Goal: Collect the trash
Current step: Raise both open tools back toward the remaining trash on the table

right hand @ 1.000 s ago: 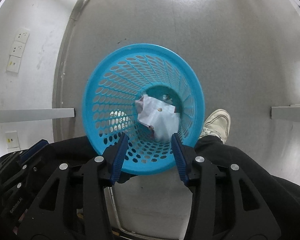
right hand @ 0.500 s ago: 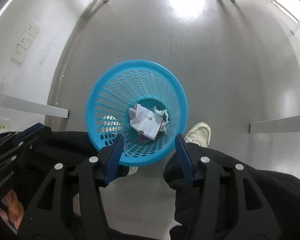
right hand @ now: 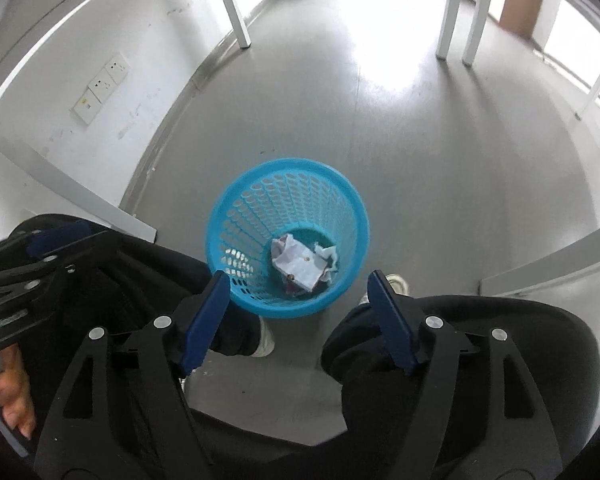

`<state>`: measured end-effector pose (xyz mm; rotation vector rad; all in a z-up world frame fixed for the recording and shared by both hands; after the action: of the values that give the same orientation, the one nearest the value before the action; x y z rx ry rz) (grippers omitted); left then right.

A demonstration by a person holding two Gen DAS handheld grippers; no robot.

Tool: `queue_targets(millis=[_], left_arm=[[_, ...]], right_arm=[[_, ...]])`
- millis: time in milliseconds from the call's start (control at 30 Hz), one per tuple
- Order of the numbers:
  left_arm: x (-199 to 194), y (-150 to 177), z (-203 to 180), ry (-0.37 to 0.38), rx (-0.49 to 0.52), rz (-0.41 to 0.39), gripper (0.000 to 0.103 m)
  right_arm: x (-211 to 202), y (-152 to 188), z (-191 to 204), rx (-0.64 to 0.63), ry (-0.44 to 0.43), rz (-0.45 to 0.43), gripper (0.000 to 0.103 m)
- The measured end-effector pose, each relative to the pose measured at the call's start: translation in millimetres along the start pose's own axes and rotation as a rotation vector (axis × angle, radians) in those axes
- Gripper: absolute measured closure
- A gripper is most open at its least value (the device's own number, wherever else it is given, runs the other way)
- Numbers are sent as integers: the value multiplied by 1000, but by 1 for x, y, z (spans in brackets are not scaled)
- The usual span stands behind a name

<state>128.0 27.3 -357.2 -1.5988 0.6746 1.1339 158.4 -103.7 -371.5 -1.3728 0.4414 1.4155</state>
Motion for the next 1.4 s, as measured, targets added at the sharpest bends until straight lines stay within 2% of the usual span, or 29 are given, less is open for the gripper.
queue_targets(millis=[267, 333, 533, 633, 800, 900, 1000, 1300, 1400], left_arm=[[-60, -2, 19, -19, -29, -165, 25], [-77, -3, 22, -24, -27, -208, 17], [-131, 2, 26, -16, -4, -338, 6], [-151, 2, 30, -20, -12, -386, 6], [-182, -3, 34, -18, -28, -450, 6], [-203, -10, 33, 3, -35, -482, 6], [-223, -21, 34, 10, -36, -506, 6], [-262, -52, 44, 9, -27, -575, 6], [-271, -67, 45, 19, -30, -590, 6]], right_arm=[[-46, 6, 13, -23, 7, -80, 29], [-62, 8, 18, -43, 11, -115, 26], [-115, 3, 26, -62, 41, -253, 19], [-149, -1, 32, -69, 61, -338, 14], [-192, -10, 37, -64, 96, -427, 9], [-221, -23, 38, -62, 145, -495, 9], [-246, -39, 39, -41, 155, -559, 9], [-282, -94, 47, 3, 148, -643, 9], [-281, -112, 54, 2, 159, -647, 9]])
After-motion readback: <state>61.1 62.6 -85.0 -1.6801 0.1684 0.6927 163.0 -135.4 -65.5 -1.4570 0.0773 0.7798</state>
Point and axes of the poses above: each gripper's, at about its wrist camera, not at the fingertips, and x roughly the way its jaws point, z to its left, y to its underside, the point moved 9 cm from there along x, roughly the way its jaws point, and after that the axes turned 9 degrees about -y, right-handed, at the moved point
